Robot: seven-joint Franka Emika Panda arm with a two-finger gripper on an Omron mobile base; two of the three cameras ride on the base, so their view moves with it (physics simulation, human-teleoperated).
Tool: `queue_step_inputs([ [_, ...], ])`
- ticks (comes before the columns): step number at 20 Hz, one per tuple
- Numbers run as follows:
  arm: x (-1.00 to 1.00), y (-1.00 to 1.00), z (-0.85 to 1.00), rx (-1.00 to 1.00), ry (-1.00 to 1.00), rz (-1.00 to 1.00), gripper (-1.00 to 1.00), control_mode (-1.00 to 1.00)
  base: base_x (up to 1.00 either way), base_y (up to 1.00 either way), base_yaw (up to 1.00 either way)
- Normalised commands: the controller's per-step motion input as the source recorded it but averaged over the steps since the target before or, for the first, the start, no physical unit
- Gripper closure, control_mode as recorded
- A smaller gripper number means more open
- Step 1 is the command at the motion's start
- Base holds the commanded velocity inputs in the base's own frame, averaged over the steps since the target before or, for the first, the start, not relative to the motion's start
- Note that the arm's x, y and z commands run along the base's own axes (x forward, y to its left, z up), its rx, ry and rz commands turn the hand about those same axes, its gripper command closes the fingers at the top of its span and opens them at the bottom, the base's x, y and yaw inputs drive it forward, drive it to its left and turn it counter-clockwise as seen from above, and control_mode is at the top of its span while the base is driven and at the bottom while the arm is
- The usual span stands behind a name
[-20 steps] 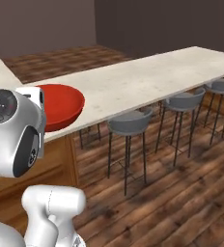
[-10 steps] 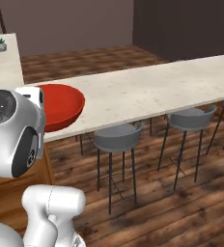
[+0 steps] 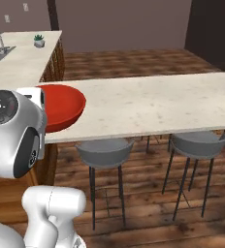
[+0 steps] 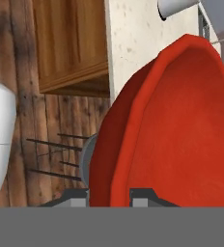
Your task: Pick up the bowls from the cabinet and place each bowl in front of a stool on the dining counter.
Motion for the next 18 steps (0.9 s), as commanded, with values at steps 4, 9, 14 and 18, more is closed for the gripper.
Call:
queue_step_inputs([
  [4, 0.0, 0.0, 0.0, 0.0, 0.0, 0.0, 1.0, 1.0, 0.44, -0.42, 0.33],
  [9, 0.0, 0.0, 0.0, 0.0, 0.0, 0.0, 1.0, 1.0, 0.26, -0.49, 0.28],
  [14, 0.0, 0.0, 0.0, 0.0, 0.0, 0.0, 1.0, 1.0, 0.08, -0.04, 0.13],
  [18, 0.0, 0.0, 0.0, 0.0, 0.0, 0.0, 1.0, 1.0, 0.8, -0.23, 0.02],
])
